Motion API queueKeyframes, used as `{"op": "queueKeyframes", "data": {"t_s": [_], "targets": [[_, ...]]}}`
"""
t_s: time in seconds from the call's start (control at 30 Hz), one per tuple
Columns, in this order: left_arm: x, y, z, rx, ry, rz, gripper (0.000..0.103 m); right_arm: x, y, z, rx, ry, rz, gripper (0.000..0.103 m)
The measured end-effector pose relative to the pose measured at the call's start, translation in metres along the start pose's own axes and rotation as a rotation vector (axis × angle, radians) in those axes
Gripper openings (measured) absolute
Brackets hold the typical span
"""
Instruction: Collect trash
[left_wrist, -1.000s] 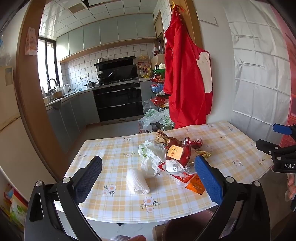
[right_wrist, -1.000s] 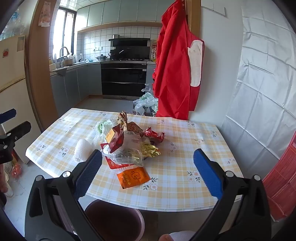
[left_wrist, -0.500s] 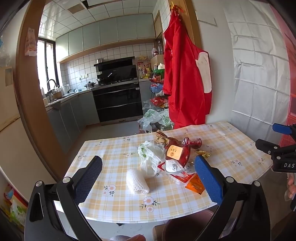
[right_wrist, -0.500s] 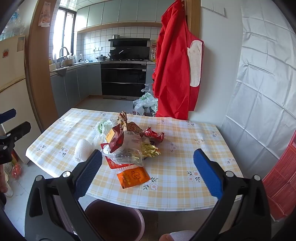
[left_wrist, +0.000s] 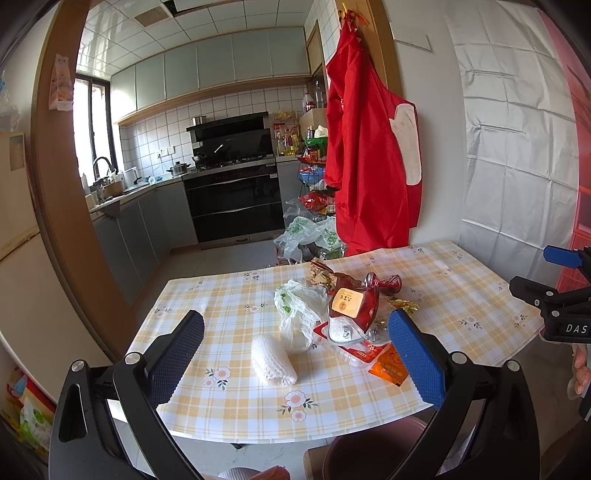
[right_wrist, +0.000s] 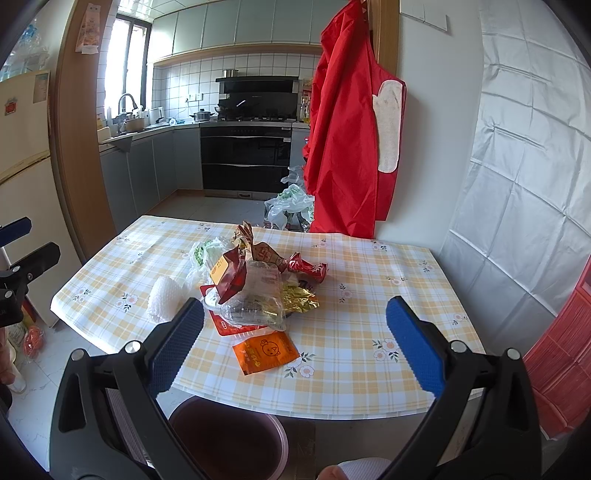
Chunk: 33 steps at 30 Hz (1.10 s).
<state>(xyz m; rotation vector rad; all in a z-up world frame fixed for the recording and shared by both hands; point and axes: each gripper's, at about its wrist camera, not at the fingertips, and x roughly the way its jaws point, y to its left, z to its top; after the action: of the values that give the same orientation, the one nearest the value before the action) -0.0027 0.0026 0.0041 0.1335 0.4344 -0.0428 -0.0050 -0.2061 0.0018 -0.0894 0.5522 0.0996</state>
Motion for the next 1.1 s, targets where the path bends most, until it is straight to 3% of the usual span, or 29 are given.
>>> {"op": "queueKeyframes", "data": {"t_s": [1.1], "targets": [[-0.006, -0.0059, -0.0002, -0.002, -0.007, -0.007, 0.098, -0.0028, -0.0025, -0.0001, -0.004, -0.002, -0.004, 0.097]]}}
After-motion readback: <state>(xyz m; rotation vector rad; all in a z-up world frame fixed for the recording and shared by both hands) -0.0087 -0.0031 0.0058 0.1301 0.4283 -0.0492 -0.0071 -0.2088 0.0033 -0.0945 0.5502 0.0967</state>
